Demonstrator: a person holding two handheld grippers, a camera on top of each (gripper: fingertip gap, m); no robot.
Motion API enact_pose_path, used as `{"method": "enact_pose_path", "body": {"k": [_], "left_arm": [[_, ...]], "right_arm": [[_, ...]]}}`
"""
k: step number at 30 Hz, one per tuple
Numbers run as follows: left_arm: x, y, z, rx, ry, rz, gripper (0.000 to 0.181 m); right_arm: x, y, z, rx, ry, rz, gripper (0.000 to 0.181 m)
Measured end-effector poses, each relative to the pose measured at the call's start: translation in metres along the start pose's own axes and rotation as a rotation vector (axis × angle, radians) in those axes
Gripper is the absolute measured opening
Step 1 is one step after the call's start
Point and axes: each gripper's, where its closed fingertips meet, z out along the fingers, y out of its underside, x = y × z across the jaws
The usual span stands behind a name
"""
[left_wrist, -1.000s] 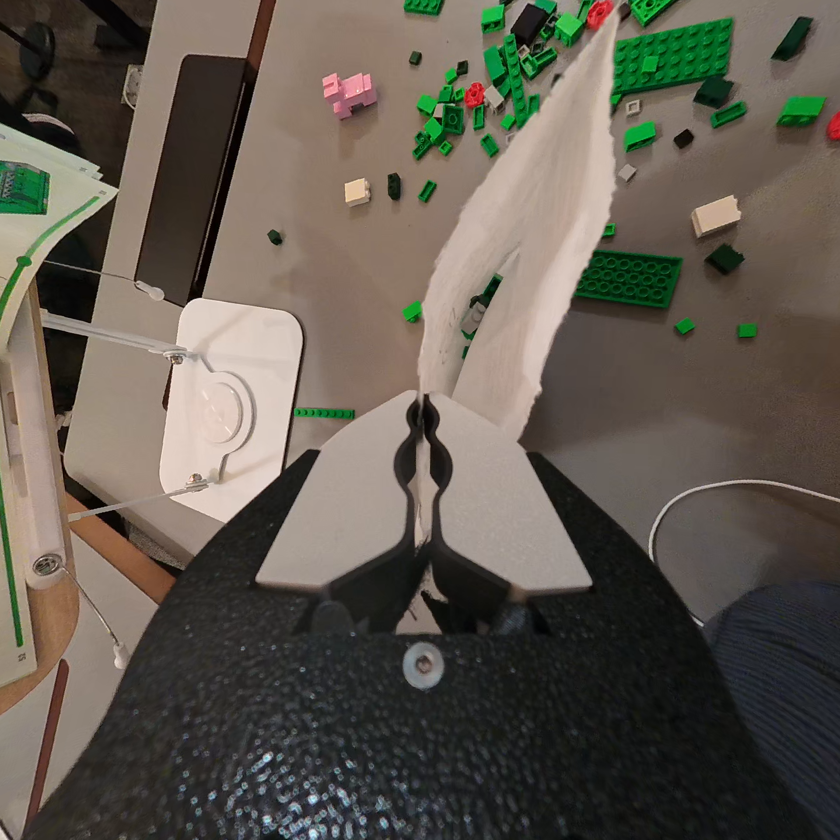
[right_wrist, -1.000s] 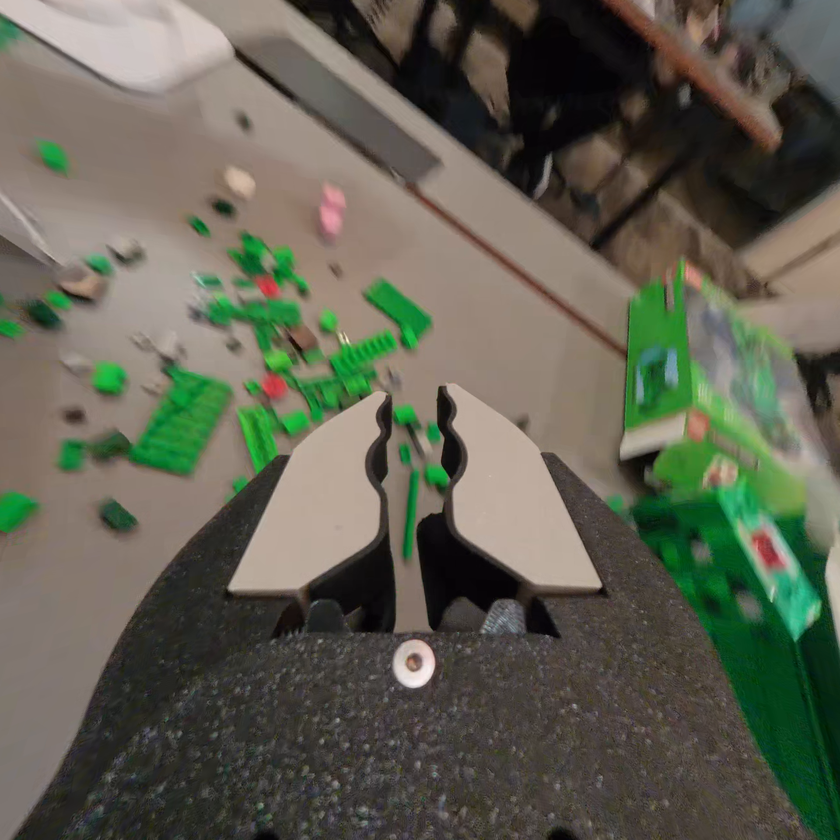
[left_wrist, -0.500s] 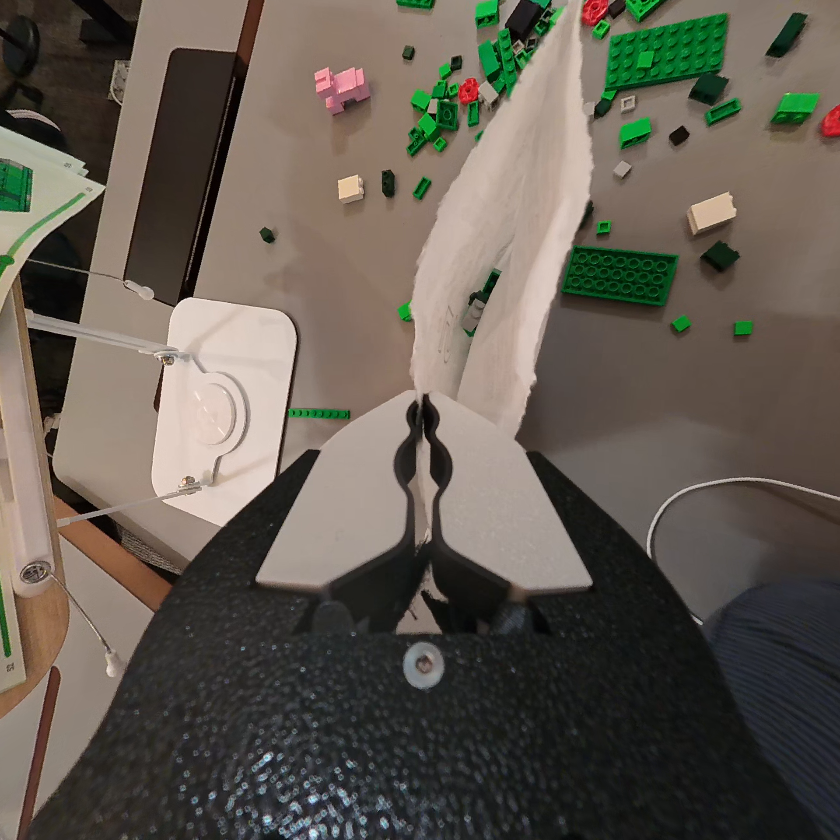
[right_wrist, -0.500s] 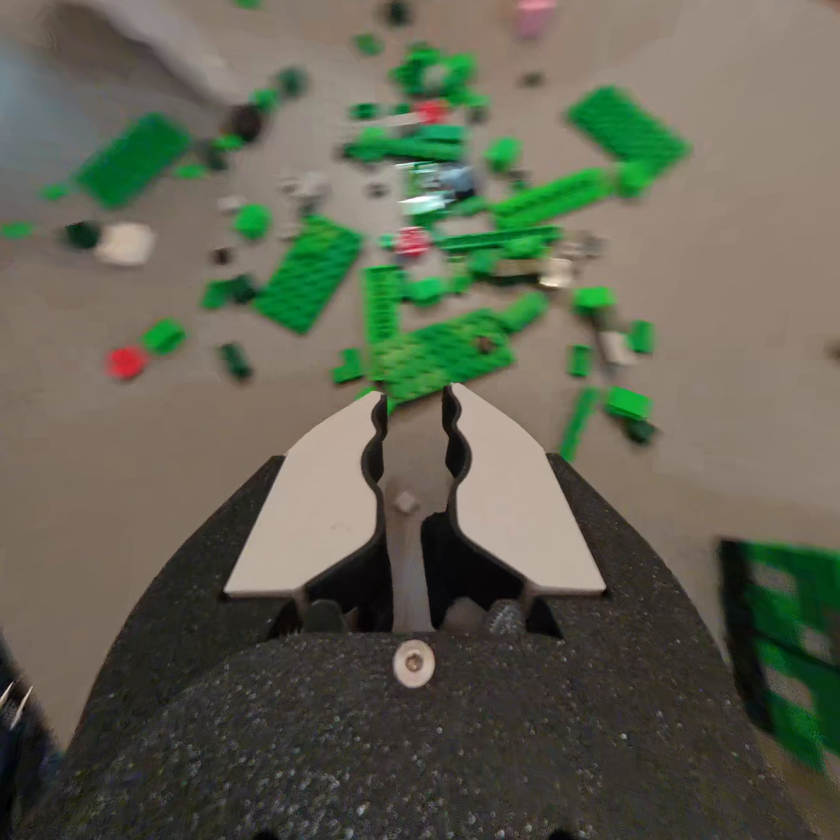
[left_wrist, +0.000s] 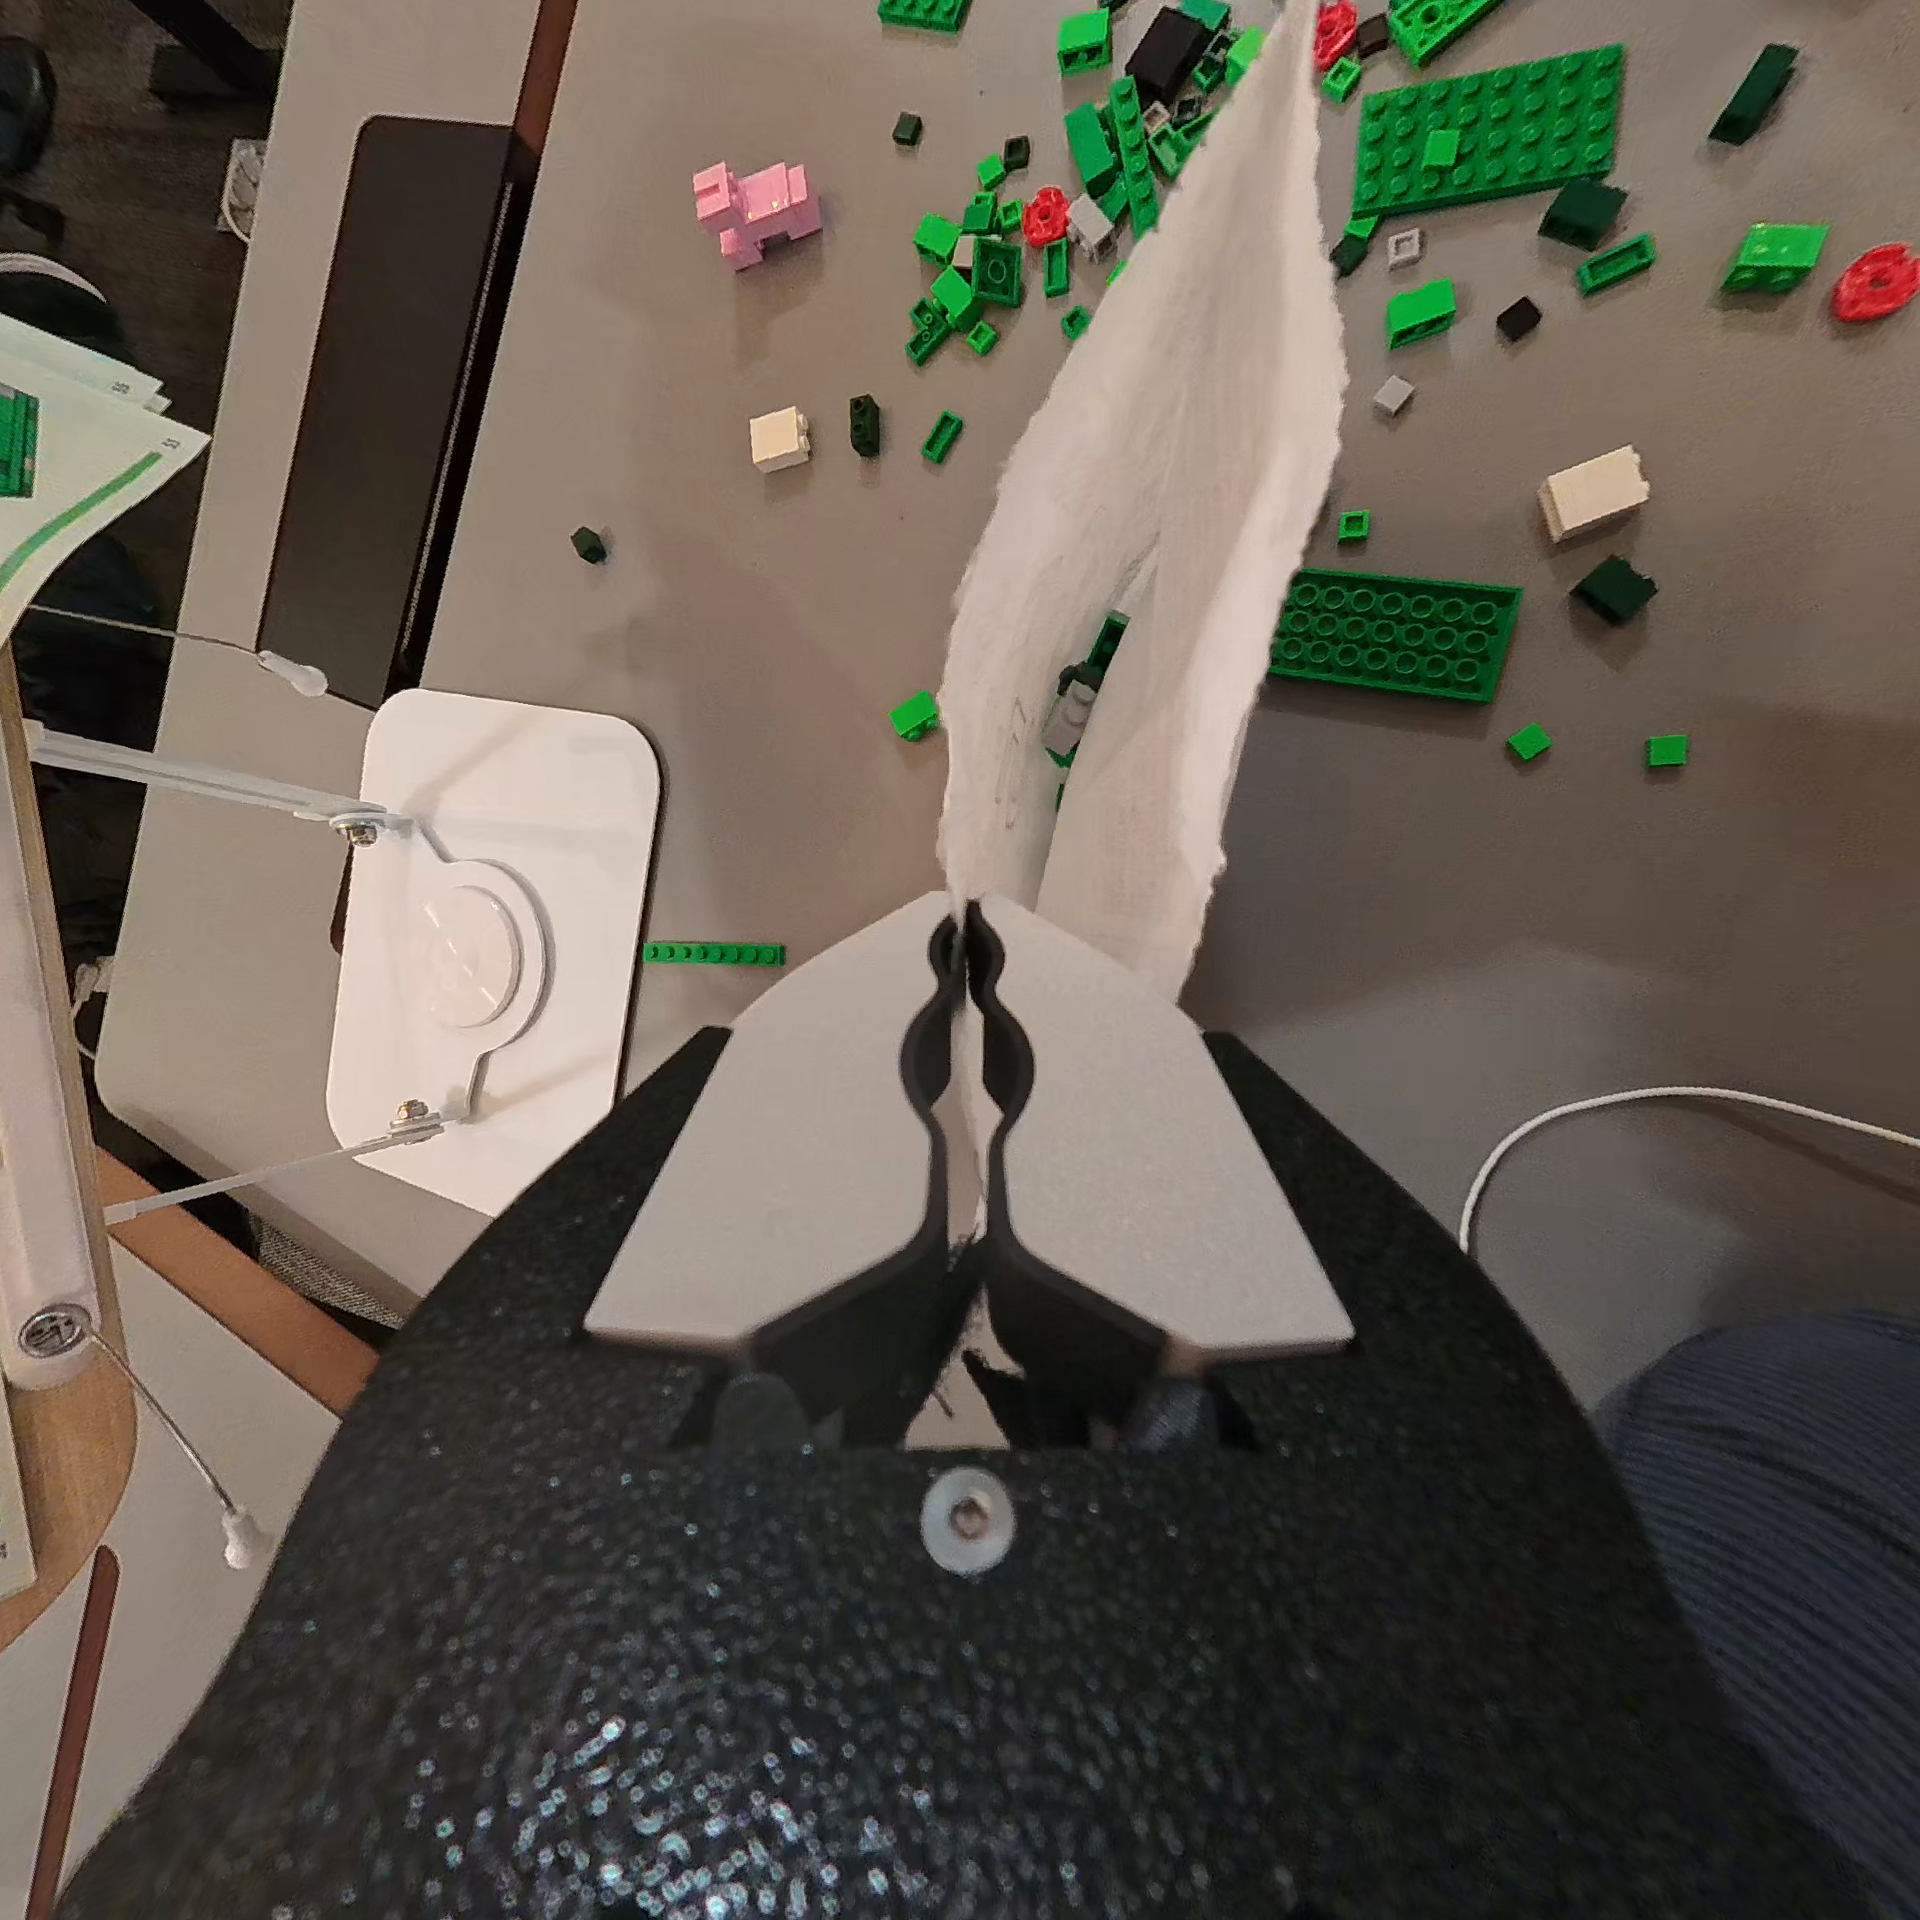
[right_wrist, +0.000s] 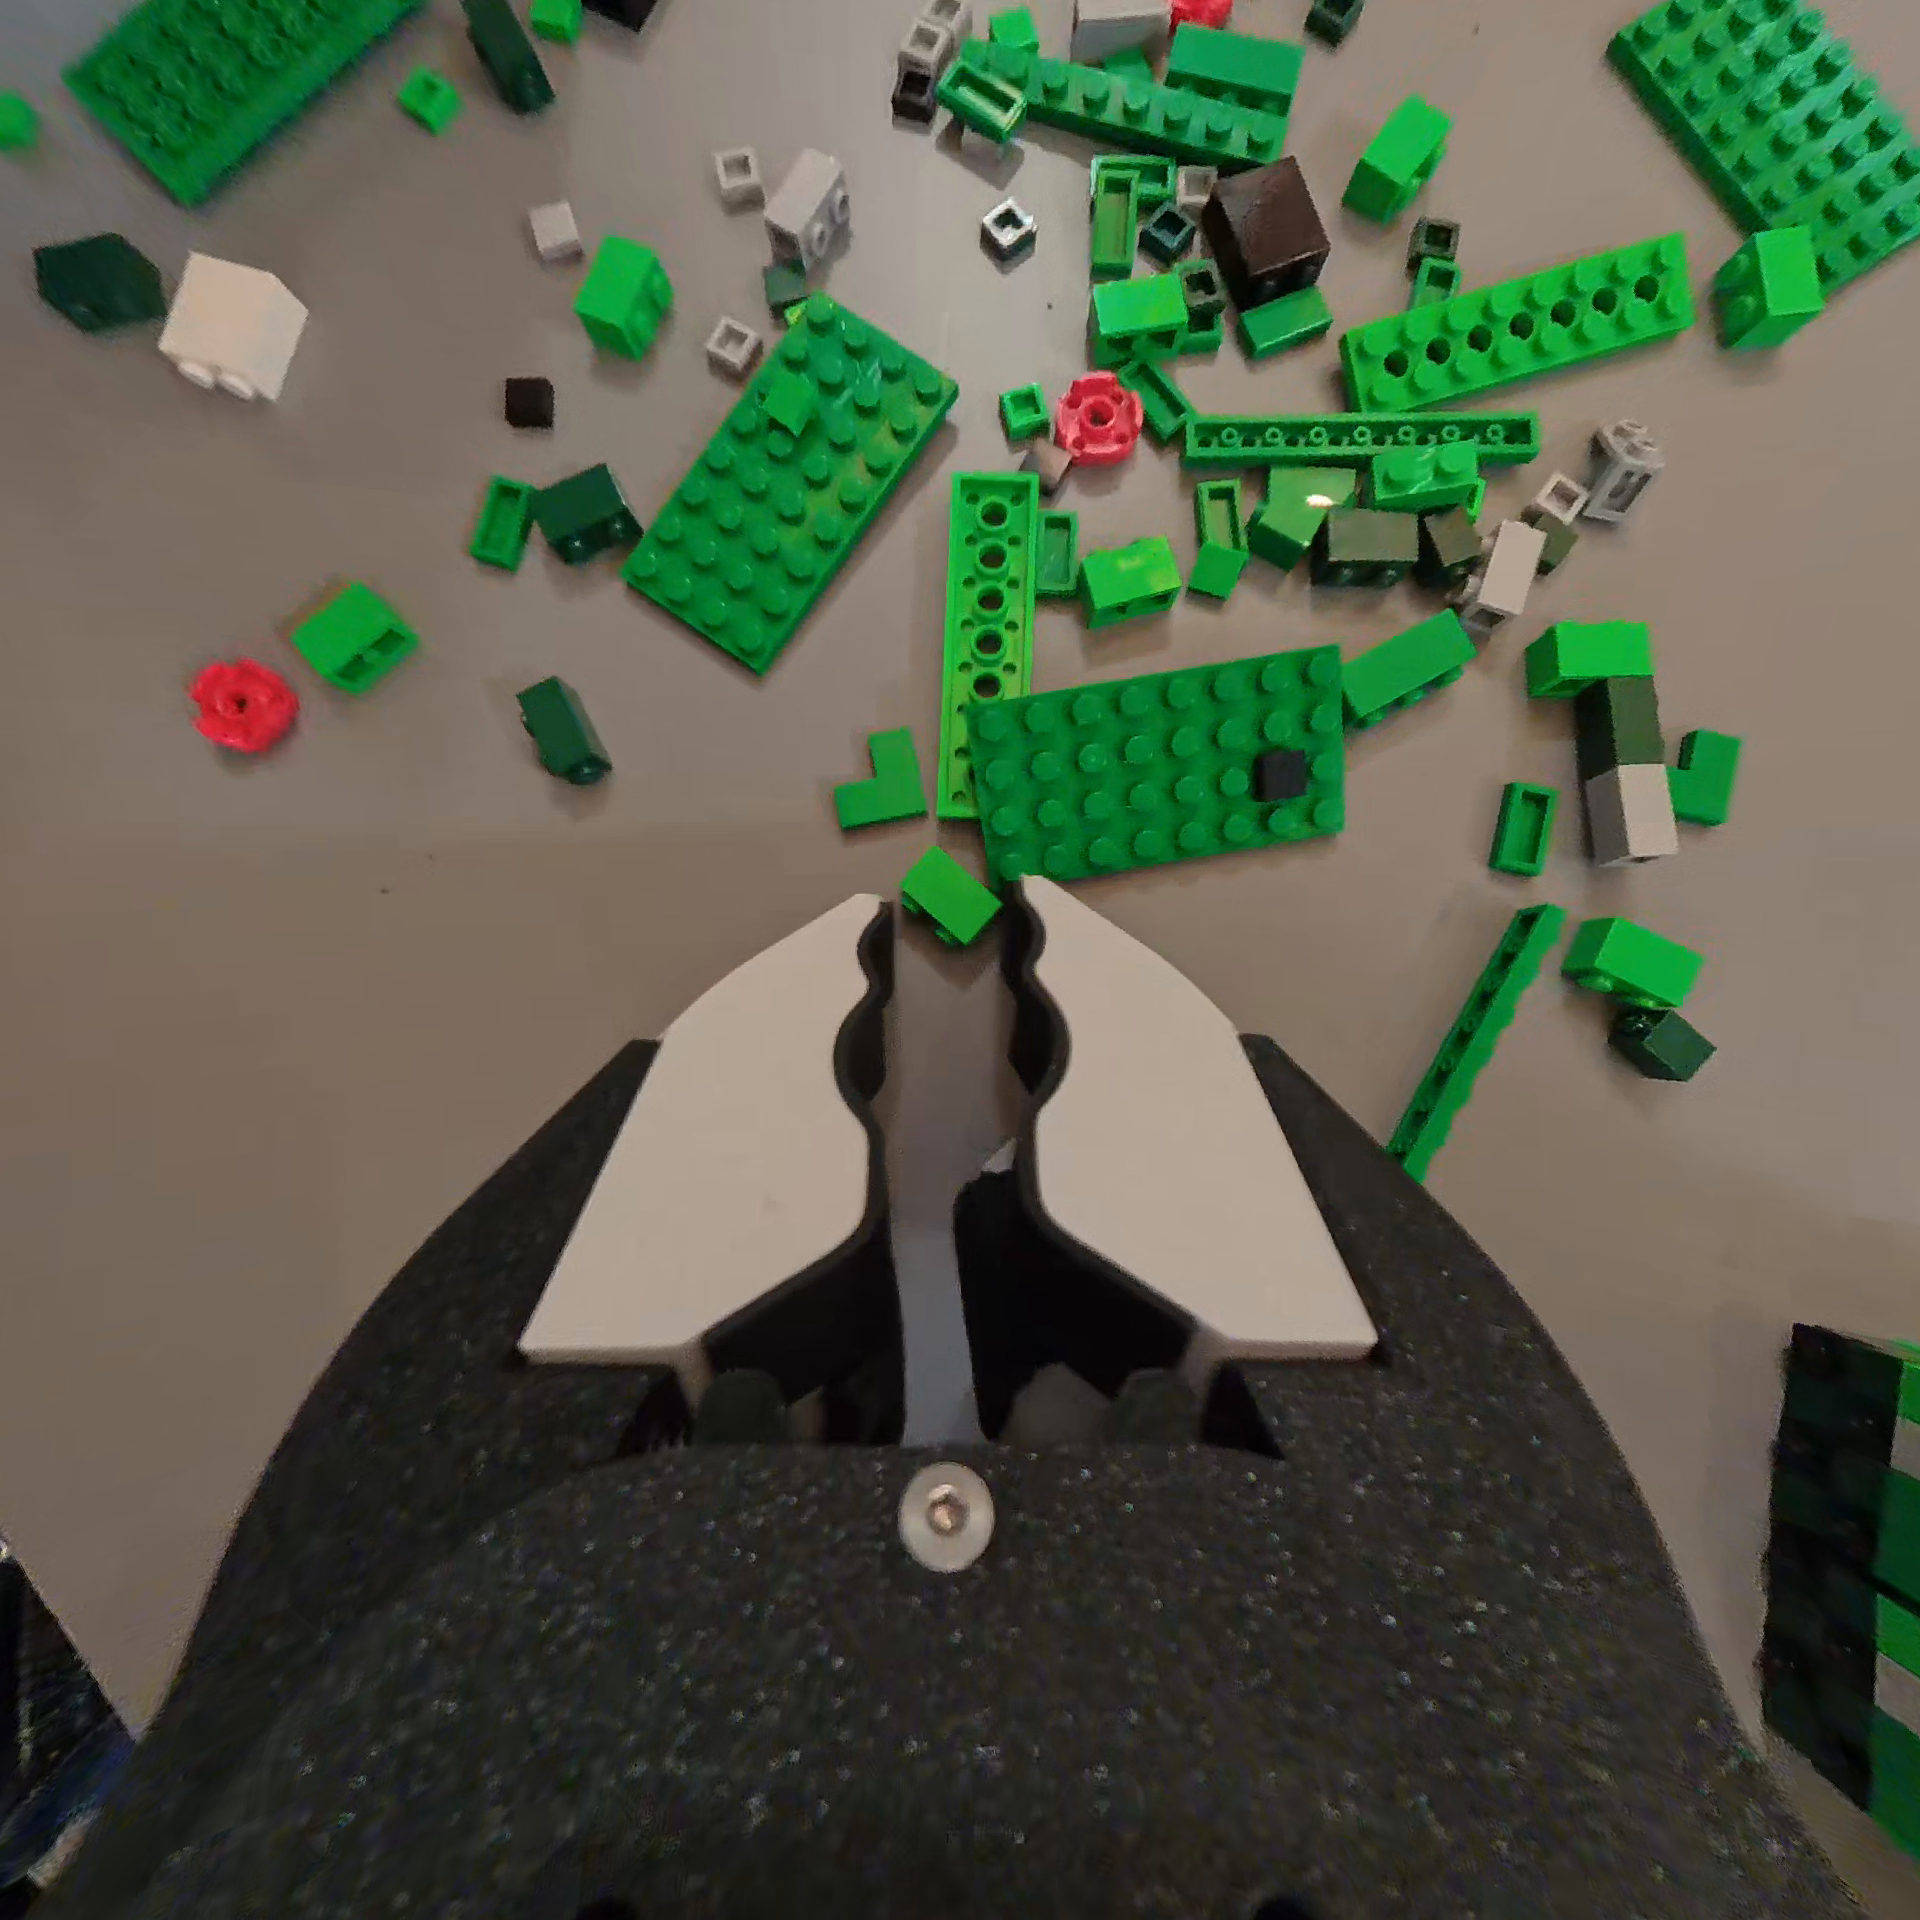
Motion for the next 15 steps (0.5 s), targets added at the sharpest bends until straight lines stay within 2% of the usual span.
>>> {"method": "enact_pose_path", "body": {"k": [3,5,7,10,13,15], "left_arm": [[0.0,0.0,0.0,-0.001,0.003,0.0,0.0],[0.001,-0.001,0.0,0.001,0.002,0.002,0.0],[0.0,-0.002,-0.001,0.005,-0.002,0.007,0.0],[0.003,-0.006,-0.001,0.004,-0.004,0.02,0.0],[0.006,-0.009,-0.002,-0.005,-0.014,0.04,0.0],[0.007,-0.01,-0.003,-0.004,-0.017,0.049,0.0]], "right_arm": [[-0.003,-0.001,-0.002,-0.011,0.002,-0.046,0.015],[-0.008,-0.017,-0.009,0.03,0.011,-0.088,0.013],[-0.024,-0.058,-0.022,0.143,0.003,-0.153,0.013],[-0.057,-0.141,-0.036,0.332,0.009,-0.331,0.013],[-0.101,-0.217,-0.038,0.463,0.006,-0.53,0.013],[-0.13,-0.252,-0.034,0.519,-0.006,-0.646,0.013]]}}
